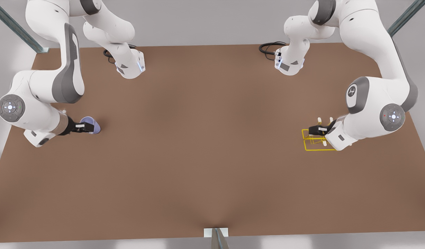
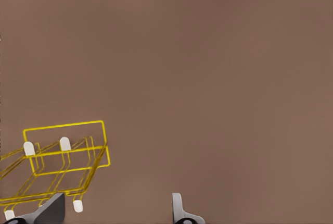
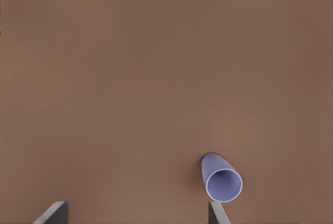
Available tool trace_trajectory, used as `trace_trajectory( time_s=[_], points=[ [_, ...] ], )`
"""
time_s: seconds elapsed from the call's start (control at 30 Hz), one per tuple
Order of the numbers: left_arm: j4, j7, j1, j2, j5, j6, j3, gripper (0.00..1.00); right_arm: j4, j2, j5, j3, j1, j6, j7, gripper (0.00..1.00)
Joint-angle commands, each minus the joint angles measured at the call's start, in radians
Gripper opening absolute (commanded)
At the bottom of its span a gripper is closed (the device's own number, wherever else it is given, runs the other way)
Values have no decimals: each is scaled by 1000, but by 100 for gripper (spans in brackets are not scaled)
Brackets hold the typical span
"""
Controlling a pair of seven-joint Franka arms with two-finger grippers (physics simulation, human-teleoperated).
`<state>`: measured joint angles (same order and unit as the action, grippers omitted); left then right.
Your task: Place the cup on the cup holder
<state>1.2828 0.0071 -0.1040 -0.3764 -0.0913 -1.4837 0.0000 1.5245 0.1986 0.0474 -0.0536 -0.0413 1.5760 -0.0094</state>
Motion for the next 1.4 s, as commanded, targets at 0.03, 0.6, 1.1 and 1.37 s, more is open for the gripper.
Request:
trace_trajectory(
  time_s=[0.03,0.6,1.1,1.37],
  points=[
    [-2,-38,-11,-1,-14,-122,-5,100,20,1,2,1,-3,127,-12,100],
    [27,-35,-57,-187,33,-224,-8,100,542,-174,3,1,-127,354,-27,100],
    [9,-133,-43,-174,-518,-409,-21,100,664,-70,-1,4,-338,509,-201,100],
    [10,-133,-37,-173,-510,-492,-25,100,737,-70,6,-5,-327,521,-250,100]
  ],
)
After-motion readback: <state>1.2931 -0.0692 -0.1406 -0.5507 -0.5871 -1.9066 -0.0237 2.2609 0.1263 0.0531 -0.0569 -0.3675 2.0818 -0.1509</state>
